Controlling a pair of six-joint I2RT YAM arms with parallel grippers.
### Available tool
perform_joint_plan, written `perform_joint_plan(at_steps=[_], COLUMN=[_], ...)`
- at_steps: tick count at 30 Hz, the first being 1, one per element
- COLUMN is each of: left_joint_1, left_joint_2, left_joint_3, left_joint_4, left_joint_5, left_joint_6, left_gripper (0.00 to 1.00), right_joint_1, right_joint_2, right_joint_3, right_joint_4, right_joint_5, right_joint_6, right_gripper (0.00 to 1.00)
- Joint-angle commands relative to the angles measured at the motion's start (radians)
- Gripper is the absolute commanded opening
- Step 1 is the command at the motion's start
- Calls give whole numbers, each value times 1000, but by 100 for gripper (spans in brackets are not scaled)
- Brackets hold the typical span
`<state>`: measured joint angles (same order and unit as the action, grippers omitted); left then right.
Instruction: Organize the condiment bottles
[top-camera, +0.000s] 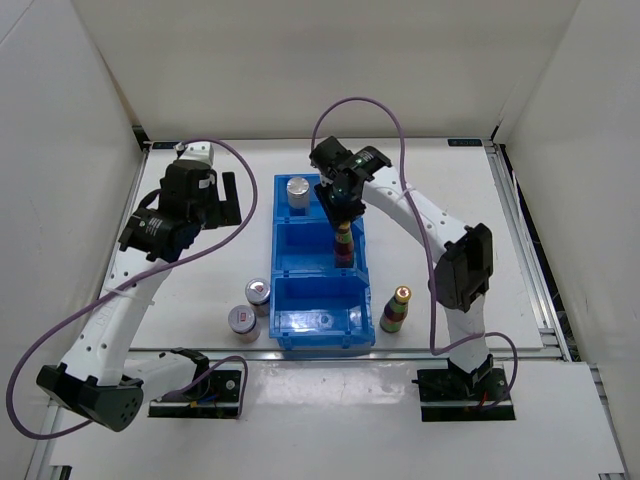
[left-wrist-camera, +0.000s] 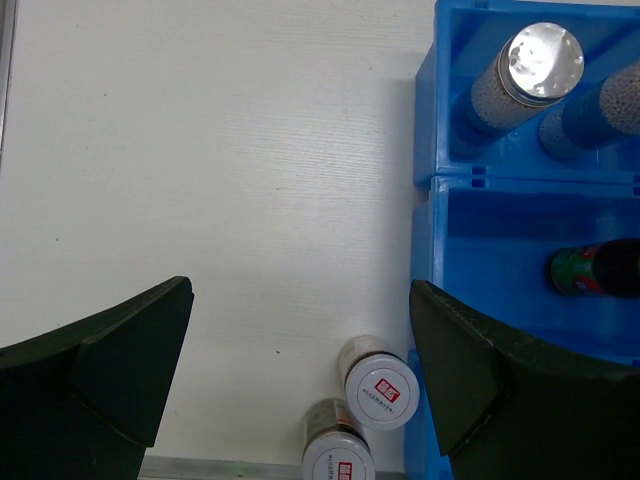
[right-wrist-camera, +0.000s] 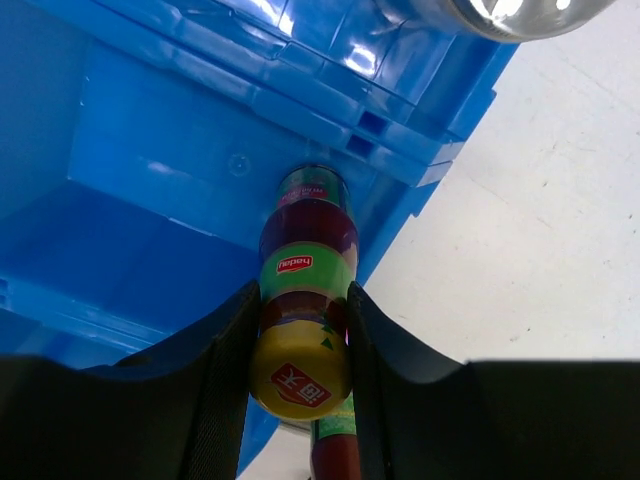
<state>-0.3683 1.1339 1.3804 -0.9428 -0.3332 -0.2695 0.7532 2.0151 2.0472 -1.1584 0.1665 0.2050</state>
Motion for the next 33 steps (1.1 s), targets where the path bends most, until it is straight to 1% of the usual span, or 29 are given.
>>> perform_joint_plan(at_steps=[1, 3, 4, 5, 6, 7, 9, 11, 12, 13, 15, 16, 17, 18, 19, 21, 22, 23, 24, 25, 27, 28, 30, 31, 33], left_joint_1=[5, 5, 5, 5, 5, 5, 5, 5, 5, 5, 5, 5, 5, 5, 5, 5, 5, 5, 5, 5, 5, 5, 5, 5, 5], left_joint_2=[-34, -34, -34, -43, -43, -43, -54, -63, -63, -63, -74, -83, -83, -83, -94, -94, -94, -94, -94, -94, -94, -94, -94, -103, -103], left_joint_3=[-3, -12, -21, -21, -21, -30, -43, -55, -70, -70, -92, -92, -92, -101, -101, -112, -112, -112, -112, -112, -121, -121, -130, -141, -150], left_joint_4=[-1, -1, -1, -1, -1, -1, -1, -1, -1, -1, -1, -1, -1, -1, -1, -1, -1, -1, -1, -1, -1, -1, -1, -1, -1], left_joint_5=[-27, -27, -36, -36, -36, -36, -36, -36, -36, -36, -36, -36, -36, -36, -36, -36, -36, -36, -36, -36, -36, -36, -27, -17, -17], left_joint_6=[15, 15, 15, 15, 15, 15, 6, 6, 6, 6, 6, 6, 6, 6, 6, 6, 6, 6, 6, 6, 6, 6, 6, 6, 6], left_gripper=[100, 100, 100, 100, 100, 100, 100, 100, 100, 100, 100, 100, 100, 100, 100, 100, 100, 100, 100, 100, 100, 100, 100, 100, 100], right_joint_1=[0, 0, 0, 0, 0, 0, 0, 0, 0, 0, 0, -9, -9, -9, -9, -9, -9, -9, -9, -9, -18, -18, -18, -18, -28], right_joint_2=[-26, -26, -26, -26, -26, -26, -26, -35, -35, -35, -26, -26, -12, -12, -12, -74, -111, -197, -240, -313, -373, -428, -484, -527, -558], right_joint_3=[-10, -10, -10, -10, 2, 13, 69, 120, 151, 227, 324, 374, 458, 485, 485, 365, 296, 222, 146, 23, -79, -173, -257, -289, -358], right_joint_4=[40, 49, 49, 49, 34, 25, -13, -43, -61, -108, -179, -269, -320, -371, -456, -472, -440, -414, -388, -362, -345, -336, -293, -293, -293], right_joint_5=[1, -8, -9, -9, -9, -9, 16, 56, 71, 88, 119, 143, 165, 185, 200, 194, 176, 159, 147, 122, 102, 90, 41, 30, 19], right_joint_6=[-7, -7, -7, -7, -7, 2, 2, 2, 2, 2, 2, 17, 51, 71, 91, 126, 126, 137, 137, 164, 175, 186, 186, 197, 207], right_gripper=[20, 20, 26, 39, 56, 77, 89, 97, 99, 100, 100, 100, 100, 100, 100, 97, 95, 94, 92, 92, 91, 91, 88, 88, 87])
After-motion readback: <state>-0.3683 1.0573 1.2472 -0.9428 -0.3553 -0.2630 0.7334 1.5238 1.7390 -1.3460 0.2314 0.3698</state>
